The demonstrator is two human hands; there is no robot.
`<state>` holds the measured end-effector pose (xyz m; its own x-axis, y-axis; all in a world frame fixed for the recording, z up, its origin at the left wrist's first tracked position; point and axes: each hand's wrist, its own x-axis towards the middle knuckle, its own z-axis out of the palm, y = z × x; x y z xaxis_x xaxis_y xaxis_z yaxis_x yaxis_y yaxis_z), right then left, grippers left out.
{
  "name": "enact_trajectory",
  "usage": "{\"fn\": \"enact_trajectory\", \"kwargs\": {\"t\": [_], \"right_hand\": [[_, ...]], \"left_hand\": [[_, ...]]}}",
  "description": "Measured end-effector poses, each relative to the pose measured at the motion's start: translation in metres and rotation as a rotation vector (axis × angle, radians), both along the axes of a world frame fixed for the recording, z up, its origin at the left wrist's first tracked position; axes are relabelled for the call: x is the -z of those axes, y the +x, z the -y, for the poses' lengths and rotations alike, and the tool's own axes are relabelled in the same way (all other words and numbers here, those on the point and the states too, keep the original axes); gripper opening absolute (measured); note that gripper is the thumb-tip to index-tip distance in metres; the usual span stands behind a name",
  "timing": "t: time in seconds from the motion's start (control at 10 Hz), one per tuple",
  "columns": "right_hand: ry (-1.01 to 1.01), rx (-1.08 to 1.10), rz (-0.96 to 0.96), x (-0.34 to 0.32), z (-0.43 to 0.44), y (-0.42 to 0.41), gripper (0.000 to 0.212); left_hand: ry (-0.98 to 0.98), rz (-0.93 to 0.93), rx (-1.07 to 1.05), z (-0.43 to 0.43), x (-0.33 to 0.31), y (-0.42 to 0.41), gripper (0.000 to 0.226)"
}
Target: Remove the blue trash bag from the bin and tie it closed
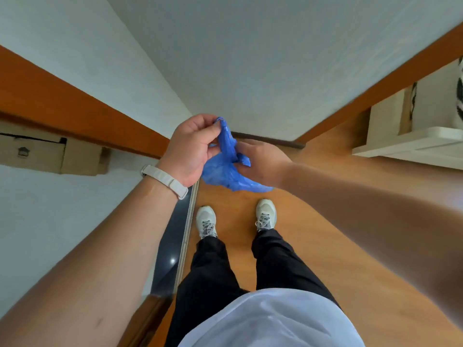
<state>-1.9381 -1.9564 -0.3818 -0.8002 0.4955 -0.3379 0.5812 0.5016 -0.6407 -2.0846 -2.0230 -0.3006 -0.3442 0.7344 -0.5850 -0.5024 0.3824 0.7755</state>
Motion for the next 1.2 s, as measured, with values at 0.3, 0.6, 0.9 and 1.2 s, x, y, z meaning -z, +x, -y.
{"fn": "enact_trajectory", "kwargs": {"t": [0.3, 0.6, 0.9, 1.2], "right_hand": [[0.129, 0.045, -0.077, 0.171, -0.008, -0.019, 0.012], [0.189, 0.13, -0.01, 0.329, -0.024, -0.034, 0.019], [0.212, 0.039, 0.167, 0.398, -0.045, -0.037, 0.037], [0.271, 0.011, 0.226, 0.34, -0.041, -0.034, 0.045]], "left_hand": [[-0.044, -0.011, 0.089, -0.009, 0.173, -0.028, 0.016], [-0.121, -0.052, 0.087, -0.03, 0.321, -0.039, 0.019], [-0.207, -0.304, 0.175, -0.06, 0.413, -0.061, 0.013], [-0.43, -0.562, 0.326, -0.05, 0.405, -0.088, 0.043]]}}
